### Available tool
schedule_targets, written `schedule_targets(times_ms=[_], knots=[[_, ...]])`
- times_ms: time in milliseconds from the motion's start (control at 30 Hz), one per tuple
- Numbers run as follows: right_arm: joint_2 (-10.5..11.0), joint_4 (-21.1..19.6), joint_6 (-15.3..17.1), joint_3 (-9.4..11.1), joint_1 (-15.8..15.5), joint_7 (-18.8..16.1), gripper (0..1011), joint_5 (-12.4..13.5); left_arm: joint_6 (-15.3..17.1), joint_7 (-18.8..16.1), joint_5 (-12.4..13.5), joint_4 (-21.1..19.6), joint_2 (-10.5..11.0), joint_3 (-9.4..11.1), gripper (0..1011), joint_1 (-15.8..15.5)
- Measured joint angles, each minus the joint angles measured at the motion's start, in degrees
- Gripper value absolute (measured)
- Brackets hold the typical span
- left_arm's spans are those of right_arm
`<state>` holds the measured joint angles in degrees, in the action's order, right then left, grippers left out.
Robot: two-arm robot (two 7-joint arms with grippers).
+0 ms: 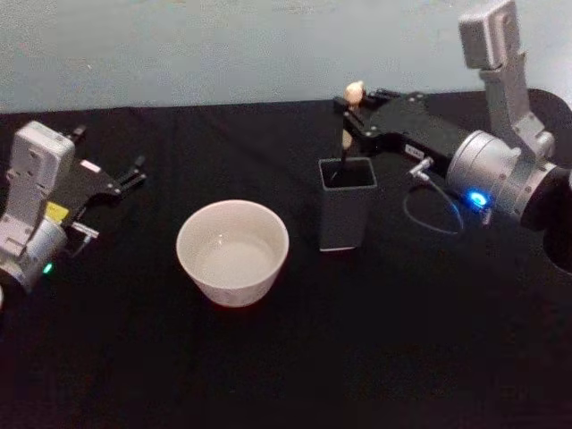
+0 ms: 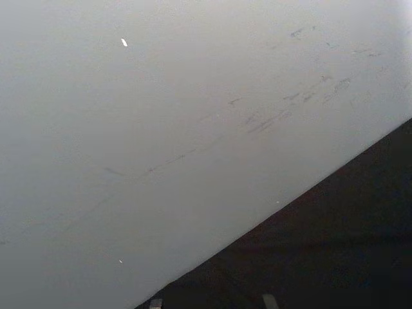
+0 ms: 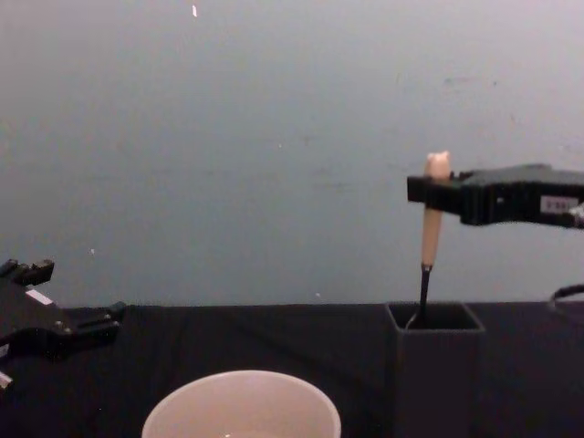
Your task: Pick up the stirring spoon with one hand, stir inside the cup, then place it back in its original position.
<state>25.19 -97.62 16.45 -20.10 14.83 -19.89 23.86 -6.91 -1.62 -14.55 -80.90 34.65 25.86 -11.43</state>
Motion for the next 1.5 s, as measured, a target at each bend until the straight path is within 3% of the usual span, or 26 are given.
schedule_targets(times_ms=[733,1067,1500], knots=[[1.0,-4.5,-3.0,0.9,0.5,0.6,218,2.5,0.0,0.0,0.0,0.0,0.0,0.0,1001,0.0],[-0.4,-2.0,-5.7,-1.5,2.6,-0.2,218,1.3,0.0,0.0,0.0,0.0,0.0,0.0,1001,0.0],[-2.0,1.5,-13.4,-5.5,2.8,-6.3,218,1.8,0.0,0.0,0.0,0.0,0.0,0.0,1001,0.0]])
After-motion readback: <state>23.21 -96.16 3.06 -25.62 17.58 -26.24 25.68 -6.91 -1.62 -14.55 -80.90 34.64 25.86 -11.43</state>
